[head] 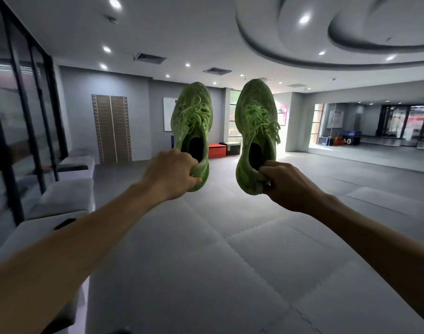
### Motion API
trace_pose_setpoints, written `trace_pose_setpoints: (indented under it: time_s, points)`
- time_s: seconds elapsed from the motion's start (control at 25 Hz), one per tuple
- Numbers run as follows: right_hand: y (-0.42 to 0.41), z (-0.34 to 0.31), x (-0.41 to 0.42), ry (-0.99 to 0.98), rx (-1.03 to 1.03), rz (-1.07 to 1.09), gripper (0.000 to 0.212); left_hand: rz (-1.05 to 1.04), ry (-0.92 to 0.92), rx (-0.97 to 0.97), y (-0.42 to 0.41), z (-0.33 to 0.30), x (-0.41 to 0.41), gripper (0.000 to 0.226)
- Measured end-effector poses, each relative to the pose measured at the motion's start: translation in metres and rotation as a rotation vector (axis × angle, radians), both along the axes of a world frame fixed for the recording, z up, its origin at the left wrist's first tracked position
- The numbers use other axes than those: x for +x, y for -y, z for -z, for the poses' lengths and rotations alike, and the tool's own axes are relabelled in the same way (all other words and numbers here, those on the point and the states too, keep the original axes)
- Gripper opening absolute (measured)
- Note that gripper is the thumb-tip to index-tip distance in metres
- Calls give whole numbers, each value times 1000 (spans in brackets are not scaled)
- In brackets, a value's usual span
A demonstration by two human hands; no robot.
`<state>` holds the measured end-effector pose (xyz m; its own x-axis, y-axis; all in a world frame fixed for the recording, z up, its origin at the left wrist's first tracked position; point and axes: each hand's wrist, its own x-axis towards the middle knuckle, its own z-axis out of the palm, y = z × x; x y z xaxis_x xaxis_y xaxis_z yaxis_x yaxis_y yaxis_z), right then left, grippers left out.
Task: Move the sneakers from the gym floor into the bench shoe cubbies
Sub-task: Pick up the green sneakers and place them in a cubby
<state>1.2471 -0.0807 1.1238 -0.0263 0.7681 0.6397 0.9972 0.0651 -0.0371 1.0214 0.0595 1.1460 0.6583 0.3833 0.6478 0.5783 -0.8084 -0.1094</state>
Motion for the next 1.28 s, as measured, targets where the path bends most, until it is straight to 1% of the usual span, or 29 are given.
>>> trace_pose_setpoints:
  time_s: [0.12, 0.2, 0.4, 0.56, 0.72, 0.92, 1.04, 1.16, 1.2, 1.28]
  points:
    - [-51, -1, 58, 7, -10, 34, 16, 2, -15, -15, -54, -2, 54, 25]
    - [-87, 0, 96, 23, -4, 31, 11, 6, -14, -12, -91, -1, 90, 25]
    - [-186, -1, 192, 31, 16, 3, 25, -28, -29, -16, -187, 0, 182, 26]
    - [-275, -8, 265, 32, 11, -20, 20, -74, -14, -37, -267, -6, 250, 26]
    - [-363, -8, 320, 23, 15, -59, 30, -103, -29, -60, -346, -7, 306, 27]
    - [-487, 1, 388, 53, 22, -88, 27, -129, -34, -42, -467, 0, 370, 27]
    - [-569, 1, 423, 44, 39, -102, 29, -131, -33, -33, -547, -2, 403, 26]
    - [-655, -2, 456, 38, 49, -128, 23, -155, -28, -11, -633, -9, 436, 27]
    - [-682, -4, 466, 31, 54, -139, 23, -156, -25, -7, -660, -11, 447, 27]
    - [-726, -5, 481, 18, 48, -158, 31, -164, -28, -6, -703, -14, 464, 30]
